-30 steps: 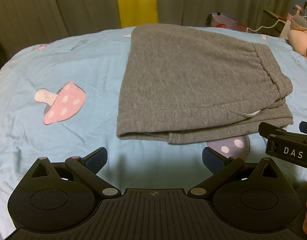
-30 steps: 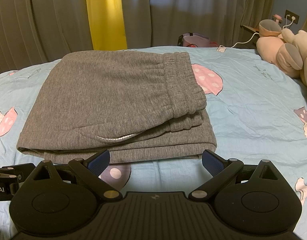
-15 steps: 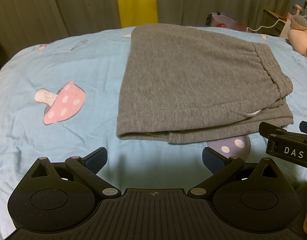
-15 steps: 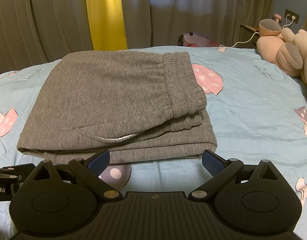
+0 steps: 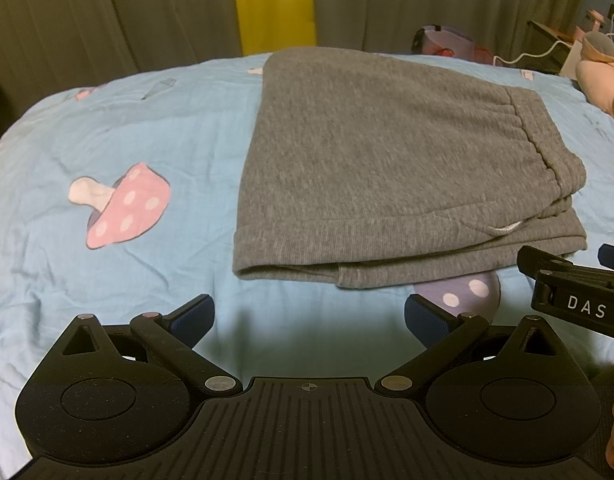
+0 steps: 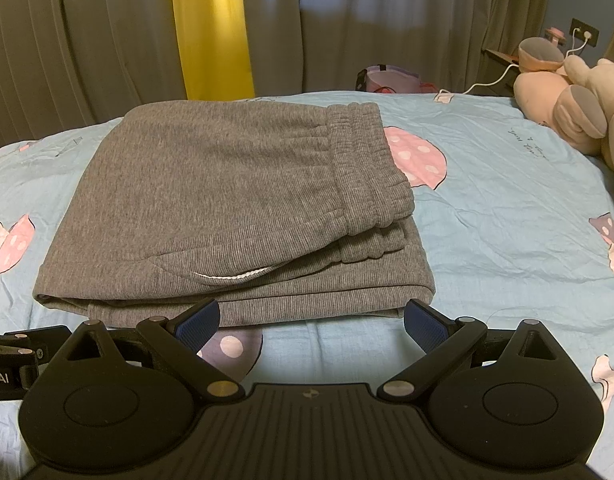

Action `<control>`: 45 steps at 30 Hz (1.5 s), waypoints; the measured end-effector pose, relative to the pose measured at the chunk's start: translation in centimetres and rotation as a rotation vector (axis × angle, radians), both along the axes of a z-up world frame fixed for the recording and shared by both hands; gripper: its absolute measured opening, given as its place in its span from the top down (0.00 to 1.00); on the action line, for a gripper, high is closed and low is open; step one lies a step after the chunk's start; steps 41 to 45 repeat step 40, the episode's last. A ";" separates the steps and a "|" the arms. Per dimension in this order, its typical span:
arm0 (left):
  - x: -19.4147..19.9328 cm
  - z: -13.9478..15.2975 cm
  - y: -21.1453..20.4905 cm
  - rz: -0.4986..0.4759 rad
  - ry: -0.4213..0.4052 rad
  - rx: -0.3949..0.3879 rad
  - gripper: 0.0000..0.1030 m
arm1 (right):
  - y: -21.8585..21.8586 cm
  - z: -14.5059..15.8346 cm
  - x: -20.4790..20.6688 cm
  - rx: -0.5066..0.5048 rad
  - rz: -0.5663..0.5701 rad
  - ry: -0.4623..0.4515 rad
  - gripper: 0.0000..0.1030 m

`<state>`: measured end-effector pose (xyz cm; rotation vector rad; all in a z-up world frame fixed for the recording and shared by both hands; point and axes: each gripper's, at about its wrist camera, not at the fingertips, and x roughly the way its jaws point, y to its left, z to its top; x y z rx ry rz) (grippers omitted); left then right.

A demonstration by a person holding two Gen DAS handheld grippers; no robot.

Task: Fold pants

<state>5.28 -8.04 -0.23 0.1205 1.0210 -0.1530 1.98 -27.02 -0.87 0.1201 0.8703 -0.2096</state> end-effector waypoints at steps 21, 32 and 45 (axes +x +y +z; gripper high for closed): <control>0.1 -0.1 0.1 0.003 0.002 -0.001 0.00 | 0.0 -0.1 0.1 0.000 0.004 0.002 0.04; 0.2 -0.2 0.2 0.006 0.001 -0.004 0.00 | 0.0 -0.1 0.1 0.000 0.004 0.002 0.04; 0.2 -0.3 0.1 -0.007 0.005 -0.002 0.00 | 0.0 -0.1 0.1 0.000 0.004 0.003 0.04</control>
